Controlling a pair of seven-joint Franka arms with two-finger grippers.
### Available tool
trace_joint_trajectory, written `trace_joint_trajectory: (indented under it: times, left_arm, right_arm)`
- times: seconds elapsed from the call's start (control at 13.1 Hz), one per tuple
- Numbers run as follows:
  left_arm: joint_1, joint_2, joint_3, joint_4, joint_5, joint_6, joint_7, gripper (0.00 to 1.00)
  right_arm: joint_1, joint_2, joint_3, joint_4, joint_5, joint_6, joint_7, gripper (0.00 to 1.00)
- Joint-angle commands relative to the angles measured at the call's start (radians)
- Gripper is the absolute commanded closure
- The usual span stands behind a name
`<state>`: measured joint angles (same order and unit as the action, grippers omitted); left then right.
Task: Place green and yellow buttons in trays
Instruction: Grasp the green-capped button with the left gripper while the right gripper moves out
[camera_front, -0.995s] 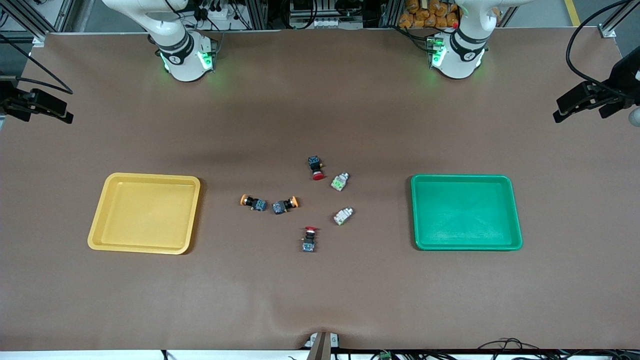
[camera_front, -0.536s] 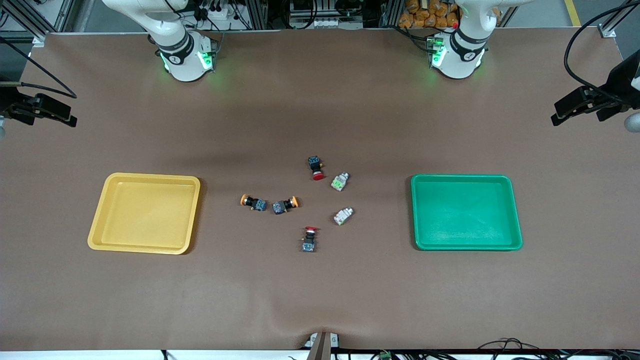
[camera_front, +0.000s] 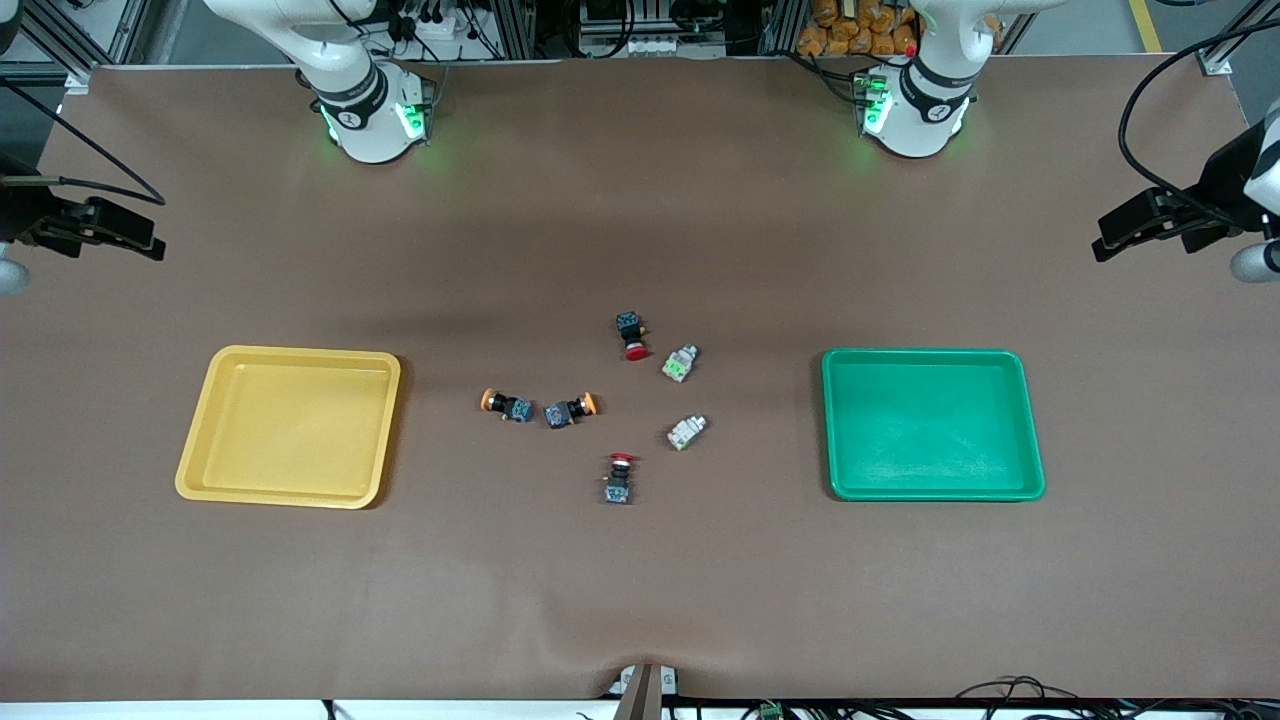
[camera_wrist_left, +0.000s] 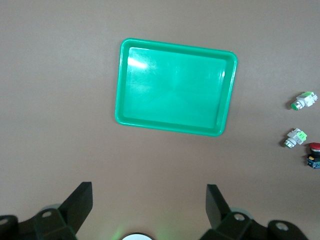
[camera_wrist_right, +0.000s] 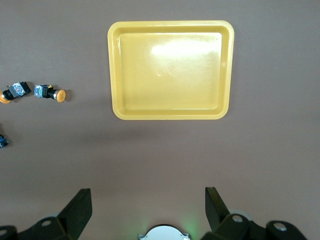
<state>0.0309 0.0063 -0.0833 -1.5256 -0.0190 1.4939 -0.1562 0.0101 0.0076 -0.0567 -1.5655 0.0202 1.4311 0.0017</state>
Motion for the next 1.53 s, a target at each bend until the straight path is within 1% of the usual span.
trace_joint_trajectory:
  times: [0.0, 0.23, 0.54, 0.61, 0.69, 0.84, 0.92, 1.07, 1.15, 1.23, 1.38, 1.45]
  left_arm:
    - [-0.023, 0.058, -0.013, 0.027, 0.002, -0.011, -0.029, 0.00]
    - [-0.116, 0.119, -0.024, 0.025, 0.001, -0.004, -0.130, 0.00]
    - [-0.235, 0.240, -0.024, 0.013, 0.008, 0.119, -0.302, 0.00]
    - [-0.280, 0.279, -0.024, 0.004, 0.010, 0.155, -0.337, 0.00]
    - [-0.320, 0.319, -0.024, -0.008, 0.005, 0.214, -0.399, 0.00]
    - [-0.394, 0.404, -0.024, -0.013, 0.010, 0.345, -0.587, 0.00]
    - [-0.420, 0.450, -0.023, -0.010, 0.013, 0.415, -0.665, 0.00]
    - [-0.462, 0.535, -0.023, -0.004, 0.016, 0.539, -0.788, 0.00]
    - [-0.482, 0.575, -0.021, 0.001, 0.019, 0.590, -0.843, 0.00]
    - [-0.509, 0.613, -0.012, 0.008, 0.019, 0.636, -0.893, 0.00]
    - [-0.540, 0.690, -0.010, 0.059, 0.019, 0.710, -0.982, 0.00]
    - [-0.554, 0.728, -0.009, 0.085, 0.019, 0.738, -1.025, 0.00]
  right_arm:
    - [0.044, 0.029, -0.005, 0.024, 0.000, -0.008, 0.015, 0.00]
    - [0.082, 0.064, -0.005, 0.044, 0.000, -0.002, 0.011, 0.00]
    - [0.113, 0.089, -0.005, 0.053, 0.000, 0.000, 0.017, 0.00]
    - [0.114, 0.089, -0.005, 0.053, 0.000, 0.000, 0.017, 0.00]
    - [0.114, 0.089, -0.005, 0.053, 0.001, 0.000, 0.018, 0.00]
    - [0.117, 0.103, -0.005, 0.055, 0.004, 0.000, 0.018, 0.00]
    - [0.117, 0.118, -0.005, 0.055, 0.026, 0.002, 0.018, 0.00]
    - [0.111, 0.152, -0.006, 0.055, 0.096, 0.021, 0.017, 0.00]
    - [0.114, 0.175, -0.006, 0.055, 0.109, 0.047, 0.017, 0.00]
    - [0.125, 0.207, -0.005, 0.055, 0.110, 0.081, 0.017, 0.00]
    - [0.165, 0.265, -0.005, 0.055, 0.112, 0.132, 0.018, 0.00]
    - [0.168, 0.291, -0.005, 0.055, 0.127, 0.162, 0.018, 0.00]
